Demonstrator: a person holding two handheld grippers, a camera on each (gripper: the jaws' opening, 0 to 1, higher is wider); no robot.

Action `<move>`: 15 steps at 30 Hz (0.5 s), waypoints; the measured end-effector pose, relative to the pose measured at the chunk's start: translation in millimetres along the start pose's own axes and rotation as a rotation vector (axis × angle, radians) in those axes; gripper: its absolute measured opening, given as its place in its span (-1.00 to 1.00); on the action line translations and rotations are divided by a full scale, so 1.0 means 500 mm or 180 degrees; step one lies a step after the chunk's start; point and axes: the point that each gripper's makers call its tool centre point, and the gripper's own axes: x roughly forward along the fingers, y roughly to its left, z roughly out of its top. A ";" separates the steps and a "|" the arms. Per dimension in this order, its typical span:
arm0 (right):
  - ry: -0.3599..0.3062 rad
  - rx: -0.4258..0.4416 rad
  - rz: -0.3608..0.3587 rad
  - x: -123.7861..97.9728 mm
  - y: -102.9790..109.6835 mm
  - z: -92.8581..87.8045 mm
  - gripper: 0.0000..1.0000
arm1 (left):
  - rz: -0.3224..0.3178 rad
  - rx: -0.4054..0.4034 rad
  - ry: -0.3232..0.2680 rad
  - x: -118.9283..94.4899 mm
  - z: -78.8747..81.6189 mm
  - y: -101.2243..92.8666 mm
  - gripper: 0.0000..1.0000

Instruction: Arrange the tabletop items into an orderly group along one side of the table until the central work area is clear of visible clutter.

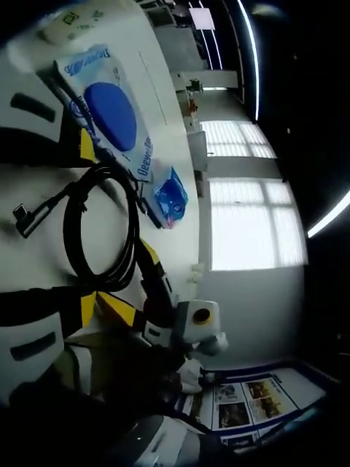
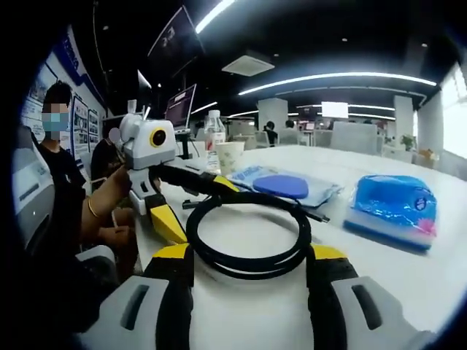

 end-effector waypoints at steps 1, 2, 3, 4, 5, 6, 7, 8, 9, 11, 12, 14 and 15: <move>-0.0017 -0.0034 -0.0043 -0.007 -0.005 0.004 0.18 | -0.0006 0.0018 -0.0001 0.002 0.005 -0.003 0.29; -0.0021 -0.0036 -0.0056 -0.011 -0.005 0.005 0.18 | -0.0019 0.0065 -0.0002 0.008 0.012 -0.007 0.29; -0.0027 -0.0047 -0.0069 -0.014 -0.007 0.007 0.18 | -0.0027 0.0073 -0.0004 0.009 0.013 -0.008 0.29; -0.0032 -0.0053 -0.0079 -0.018 -0.009 0.009 0.18 | -0.0031 0.0075 -0.0005 0.010 0.014 -0.009 0.29; -0.0034 -0.0054 -0.0082 -0.019 -0.009 0.009 0.18 | -0.0041 0.0086 -0.0015 0.012 0.018 -0.010 0.28; -0.0044 -0.0065 -0.0098 -0.023 -0.011 0.012 0.18 | -0.0051 0.0097 -0.0025 0.013 0.021 -0.012 0.28; -0.0044 -0.0077 -0.0114 -0.025 -0.014 0.013 0.18 | -0.0054 0.0100 -0.0027 0.014 0.022 -0.012 0.28; -0.0043 -0.0088 -0.0131 -0.028 -0.016 0.013 0.18 | -0.0059 0.0112 -0.0039 0.017 0.025 -0.014 0.28; -0.0036 -0.0099 -0.0132 -0.030 -0.016 0.013 0.18 | -0.0072 0.0123 -0.0038 0.022 0.026 -0.015 0.28; -0.0014 -0.0120 -0.0154 -0.032 -0.020 0.012 0.18 | -0.0084 0.0120 -0.0025 0.029 0.026 -0.018 0.28; -0.0005 -0.0126 -0.0168 -0.035 -0.021 0.010 0.18 | -0.0090 0.0124 -0.0023 0.032 0.026 -0.018 0.28; 0.0005 -0.0127 -0.0178 -0.038 -0.024 0.009 0.18 | -0.0102 0.0128 -0.0017 0.035 0.026 -0.020 0.28; 0.0007 -0.0120 -0.0182 -0.040 -0.026 0.008 0.18 | -0.0110 0.0131 -0.0014 0.037 0.026 -0.020 0.28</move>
